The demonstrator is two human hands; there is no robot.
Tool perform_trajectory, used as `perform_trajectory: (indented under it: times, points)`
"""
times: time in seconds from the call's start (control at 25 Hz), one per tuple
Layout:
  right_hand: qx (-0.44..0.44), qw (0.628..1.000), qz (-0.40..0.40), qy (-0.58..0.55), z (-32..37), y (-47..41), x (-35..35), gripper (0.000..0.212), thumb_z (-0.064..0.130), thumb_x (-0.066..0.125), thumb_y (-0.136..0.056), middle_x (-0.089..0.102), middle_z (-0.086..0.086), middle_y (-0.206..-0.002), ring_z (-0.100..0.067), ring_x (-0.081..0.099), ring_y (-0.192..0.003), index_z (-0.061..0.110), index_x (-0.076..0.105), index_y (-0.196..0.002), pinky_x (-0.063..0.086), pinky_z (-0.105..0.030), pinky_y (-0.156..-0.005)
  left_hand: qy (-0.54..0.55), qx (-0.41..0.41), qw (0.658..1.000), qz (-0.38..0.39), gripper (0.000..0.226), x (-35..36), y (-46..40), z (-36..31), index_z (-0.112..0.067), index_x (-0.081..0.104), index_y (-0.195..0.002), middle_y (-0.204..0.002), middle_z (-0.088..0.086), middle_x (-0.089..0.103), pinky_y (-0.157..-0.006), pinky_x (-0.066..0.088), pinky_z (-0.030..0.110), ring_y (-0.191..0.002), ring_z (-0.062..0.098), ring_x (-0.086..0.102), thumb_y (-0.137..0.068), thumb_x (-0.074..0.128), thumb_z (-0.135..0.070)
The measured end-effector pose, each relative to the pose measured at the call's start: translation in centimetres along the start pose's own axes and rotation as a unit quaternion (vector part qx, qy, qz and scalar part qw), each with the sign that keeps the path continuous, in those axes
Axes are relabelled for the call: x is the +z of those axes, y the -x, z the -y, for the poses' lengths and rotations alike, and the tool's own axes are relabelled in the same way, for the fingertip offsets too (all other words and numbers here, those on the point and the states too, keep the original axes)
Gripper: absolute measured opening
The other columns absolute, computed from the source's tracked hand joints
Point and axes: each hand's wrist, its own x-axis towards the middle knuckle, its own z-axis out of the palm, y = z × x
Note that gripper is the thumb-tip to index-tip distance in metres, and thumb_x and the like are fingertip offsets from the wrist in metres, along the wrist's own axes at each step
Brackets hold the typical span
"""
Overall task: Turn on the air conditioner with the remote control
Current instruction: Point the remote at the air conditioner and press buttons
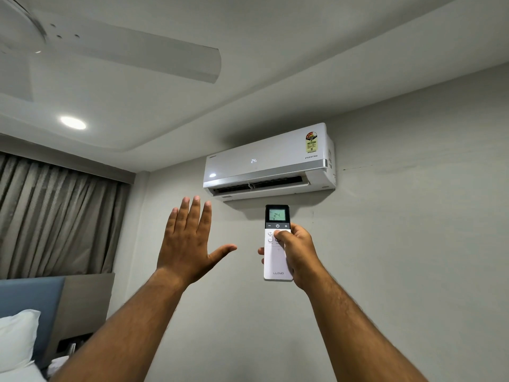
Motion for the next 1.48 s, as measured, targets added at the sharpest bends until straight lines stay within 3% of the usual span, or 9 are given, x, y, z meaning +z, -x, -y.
perform_trajectory:
  times: [0.68,0.88,1.04,1.2,1.32,1.48]
  points:
    - [0.007,1.0,-0.003,0.012,-0.7,0.1,1.1,0.019,0.007,0.05,-0.093,0.074,-0.012,-0.089,-0.035,0.076,-0.071,0.016,0.06,-0.106,0.059,-0.056,-0.073,0.001,-0.014,1.0,0.0,0.108,0.3,0.5,1.0,-0.01,-0.001,-0.152,-0.162,0.016,0.002,-0.122,0.003,0.048,-0.15,0.032,-0.004,-0.076,0.006,-0.087]
    - [0.022,0.999,-0.026,0.033,-0.8,0.2,1.7,0.015,0.011,0.055,-0.09,0.072,0.001,-0.073,-0.013,0.067,-0.053,0.017,0.064,-0.1,0.052,-0.025,-0.051,0.027,-0.02,0.999,-0.007,0.103,0.6,0.8,1.3,-0.01,0.006,-0.153,-0.163,0.017,0.009,-0.122,0.007,0.049,-0.151,0.032,0.002,-0.08,0.011,-0.082]
    - [0.035,0.999,-0.021,0.03,-0.7,0.2,2.9,0.016,0.014,0.056,-0.089,0.072,0.001,-0.073,-0.016,0.065,-0.056,0.018,0.064,-0.101,0.05,-0.024,-0.053,0.063,-0.052,0.996,-0.019,0.097,0.7,0.9,1.7,-0.012,0.004,-0.153,-0.163,0.015,0.007,-0.121,0.004,0.044,-0.151,0.031,0.002,-0.083,0.011,-0.079]
    - [0.036,0.999,-0.005,0.006,-0.8,0.3,5.1,0.014,0.016,0.056,-0.088,0.071,0.001,-0.075,-0.019,0.062,-0.062,0.021,0.065,-0.098,0.05,-0.028,-0.061,0.149,-0.116,0.982,-0.02,0.084,0.6,1.0,2.7,-0.011,0.016,-0.153,-0.161,0.016,0.02,-0.12,0.016,0.044,-0.149,0.031,0.016,-0.092,0.03,-0.066]
    - [0.045,0.999,0.018,-0.011,-1.5,0.4,7.8,0.016,0.016,0.056,-0.088,0.07,0.002,-0.076,-0.02,0.061,-0.063,0.021,0.065,-0.099,0.048,-0.028,-0.062,0.238,-0.201,0.95,-0.022,0.067,0.0,1.2,3.9,-0.009,0.034,-0.147,-0.153,0.017,0.038,-0.112,0.033,0.048,-0.14,0.034,0.035,-0.095,0.043,-0.051]
    - [0.06,0.996,0.066,-0.029,-3.3,1.6,12.8,0.021,0.017,0.055,-0.087,0.071,0.002,-0.078,-0.02,0.062,-0.065,0.02,0.065,-0.106,0.048,-0.028,-0.062,0.209,-0.252,0.942,-0.068,0.053,-1.8,3.5,6.8,-0.007,0.05,-0.136,-0.136,0.019,0.053,-0.099,0.042,0.047,-0.122,0.036,0.049,-0.095,0.051,-0.04]
